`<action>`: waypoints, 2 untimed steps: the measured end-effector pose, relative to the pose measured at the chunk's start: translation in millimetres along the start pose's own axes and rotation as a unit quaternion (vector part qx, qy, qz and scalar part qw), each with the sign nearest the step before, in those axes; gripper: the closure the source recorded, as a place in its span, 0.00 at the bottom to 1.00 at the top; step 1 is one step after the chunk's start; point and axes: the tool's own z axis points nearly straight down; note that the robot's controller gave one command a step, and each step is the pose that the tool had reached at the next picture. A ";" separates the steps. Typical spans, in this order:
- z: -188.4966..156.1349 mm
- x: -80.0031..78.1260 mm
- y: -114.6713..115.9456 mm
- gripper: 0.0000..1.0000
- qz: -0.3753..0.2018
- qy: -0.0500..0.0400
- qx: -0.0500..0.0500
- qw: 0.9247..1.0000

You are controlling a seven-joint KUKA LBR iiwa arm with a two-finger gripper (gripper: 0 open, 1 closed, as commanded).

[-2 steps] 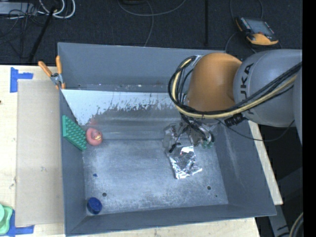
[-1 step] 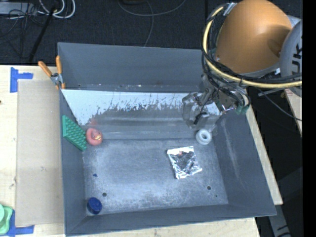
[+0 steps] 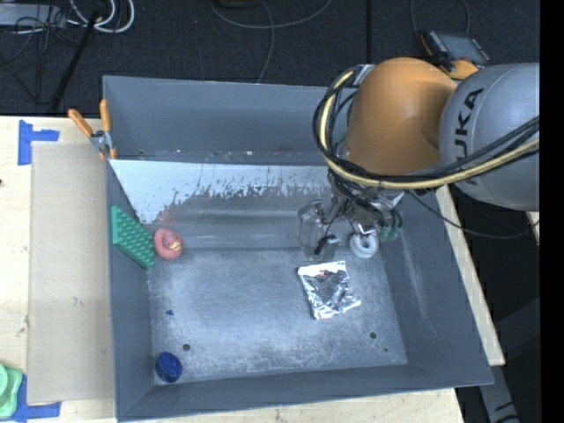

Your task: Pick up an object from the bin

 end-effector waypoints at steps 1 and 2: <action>30.2 -20.3 0.8 1.00 -0.064 -0.003 0.001 0.998; 51.6 -14.8 -23.9 1.00 0.218 -0.003 0.000 0.976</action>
Offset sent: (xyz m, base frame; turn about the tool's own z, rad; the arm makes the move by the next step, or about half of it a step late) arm 0.0194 0.0045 -0.0290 -0.1278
